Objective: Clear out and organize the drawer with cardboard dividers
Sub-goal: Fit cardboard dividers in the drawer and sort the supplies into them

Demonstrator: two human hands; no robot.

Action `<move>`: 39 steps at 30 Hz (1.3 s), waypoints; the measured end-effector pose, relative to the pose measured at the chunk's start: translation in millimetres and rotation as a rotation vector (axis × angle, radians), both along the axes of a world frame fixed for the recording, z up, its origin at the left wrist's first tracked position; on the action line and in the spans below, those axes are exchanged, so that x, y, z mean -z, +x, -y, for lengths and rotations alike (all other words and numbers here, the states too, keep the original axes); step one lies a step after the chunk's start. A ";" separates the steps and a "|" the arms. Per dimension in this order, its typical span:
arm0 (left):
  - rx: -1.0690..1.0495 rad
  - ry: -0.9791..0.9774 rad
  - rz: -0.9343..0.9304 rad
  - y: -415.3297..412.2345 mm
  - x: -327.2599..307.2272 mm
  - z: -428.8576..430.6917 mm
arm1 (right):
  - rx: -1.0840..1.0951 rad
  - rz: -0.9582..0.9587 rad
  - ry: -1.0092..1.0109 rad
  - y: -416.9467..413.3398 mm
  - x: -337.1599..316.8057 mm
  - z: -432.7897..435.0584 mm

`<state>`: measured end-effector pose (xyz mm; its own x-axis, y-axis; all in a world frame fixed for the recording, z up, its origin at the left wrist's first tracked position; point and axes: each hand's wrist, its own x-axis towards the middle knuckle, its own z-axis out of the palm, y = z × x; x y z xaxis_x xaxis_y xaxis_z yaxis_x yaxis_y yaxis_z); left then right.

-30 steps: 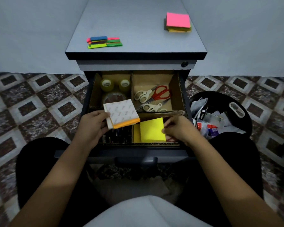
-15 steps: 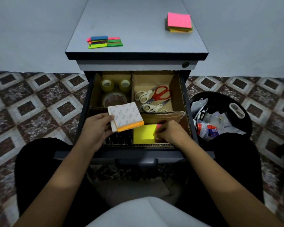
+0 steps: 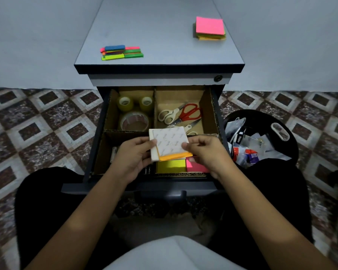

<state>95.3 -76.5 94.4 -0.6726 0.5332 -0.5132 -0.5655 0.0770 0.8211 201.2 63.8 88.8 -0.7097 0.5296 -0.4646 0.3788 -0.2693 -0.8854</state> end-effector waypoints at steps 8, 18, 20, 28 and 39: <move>0.106 -0.099 0.024 5.1 -0.3 -7.2 | 0.185 -0.025 -0.041 16.3 -7.5 -22.2; 0.310 -0.315 0.010 24.5 6.0 -50.2 | 0.329 -0.076 -0.019 28.9 -7.3 -41.4; 0.340 -0.353 -0.004 30.5 9.1 -59.9 | 0.338 -0.077 -0.021 29.4 -6.1 -41.8; 0.352 -0.481 -0.084 30.7 28.0 -68.7 | 0.336 -0.065 -0.016 29.3 -4.3 -40.1; 0.337 -0.454 0.060 27.8 25.0 -72.0 | 0.342 -0.031 0.004 34.6 -3.0 -40.5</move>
